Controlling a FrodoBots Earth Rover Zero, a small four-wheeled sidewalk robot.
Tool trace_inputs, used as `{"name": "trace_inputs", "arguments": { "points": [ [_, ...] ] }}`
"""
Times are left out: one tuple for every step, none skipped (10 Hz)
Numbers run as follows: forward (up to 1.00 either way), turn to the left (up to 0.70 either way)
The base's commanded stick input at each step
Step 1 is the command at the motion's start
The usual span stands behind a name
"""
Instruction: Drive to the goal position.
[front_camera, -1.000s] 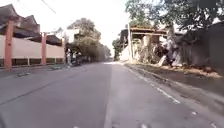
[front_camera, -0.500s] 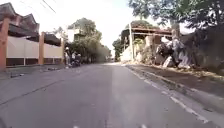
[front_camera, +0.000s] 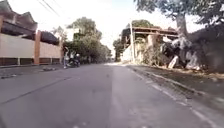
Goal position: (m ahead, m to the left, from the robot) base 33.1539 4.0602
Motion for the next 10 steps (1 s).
{"name": "trace_inputs", "arguments": {
  "points": [
    [1.0, 0.0],
    [1.0, 0.0],
    [1.0, 0.0],
    [1.0, 0.0],
    [1.0, 0.0],
    [1.0, 0.0],
    [1.0, 0.0],
    [1.0, 0.0],
    [1.0, 0.0],
    [1.0, 0.0]
  ]
}}
